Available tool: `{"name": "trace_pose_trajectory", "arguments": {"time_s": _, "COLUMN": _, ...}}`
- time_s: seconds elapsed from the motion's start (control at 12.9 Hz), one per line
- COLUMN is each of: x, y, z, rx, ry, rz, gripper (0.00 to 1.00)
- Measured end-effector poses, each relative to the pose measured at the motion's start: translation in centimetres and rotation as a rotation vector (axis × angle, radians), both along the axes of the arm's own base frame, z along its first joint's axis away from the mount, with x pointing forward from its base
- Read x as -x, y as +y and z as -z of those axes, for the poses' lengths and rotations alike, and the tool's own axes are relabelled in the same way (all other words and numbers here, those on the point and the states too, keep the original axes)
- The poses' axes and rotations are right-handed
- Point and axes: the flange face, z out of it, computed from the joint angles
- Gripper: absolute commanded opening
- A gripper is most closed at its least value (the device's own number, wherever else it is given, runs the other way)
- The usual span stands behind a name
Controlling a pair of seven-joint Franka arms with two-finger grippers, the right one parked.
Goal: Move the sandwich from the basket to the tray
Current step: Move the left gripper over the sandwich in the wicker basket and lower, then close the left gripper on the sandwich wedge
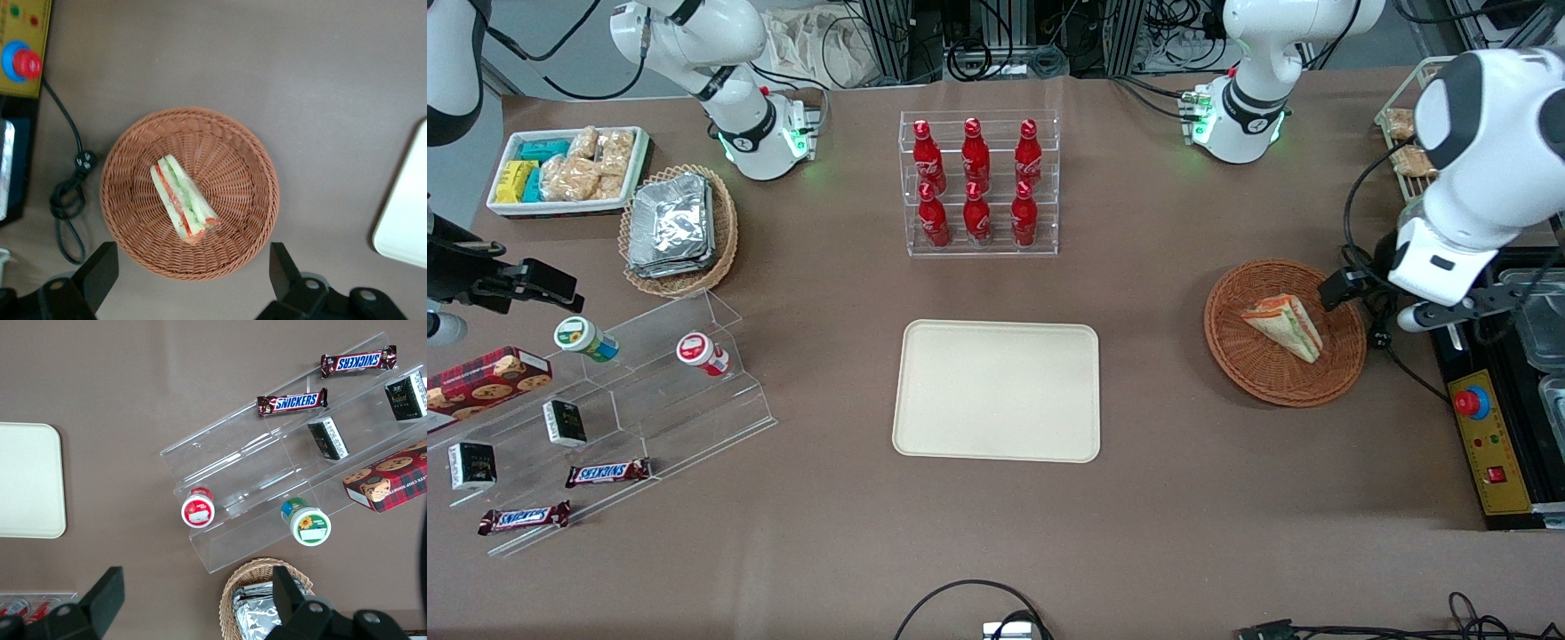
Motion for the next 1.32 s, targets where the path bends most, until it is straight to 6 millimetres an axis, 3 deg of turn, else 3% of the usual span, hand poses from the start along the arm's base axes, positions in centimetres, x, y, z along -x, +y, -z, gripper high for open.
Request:
{"name": "trace_pose_trajectory", "arguments": {"time_s": 0.54, "x": 3.5, "y": 0.2, "z": 8.5, "rx": 0.004, "ry": -0.03, "rz": -0.227, "gripper": 1.0}}
{"name": "trace_pose_trajectory", "arguments": {"time_s": 0.93, "x": 6.3, "y": 0.4, "z": 14.7, "rx": 0.018, "ry": -0.069, "rz": -0.297, "gripper": 1.0}}
{"name": "trace_pose_trajectory", "arguments": {"time_s": 1.32, "x": 6.7, "y": 0.4, "z": 18.8, "rx": 0.031, "ry": -0.077, "rz": -0.34, "gripper": 1.0}}
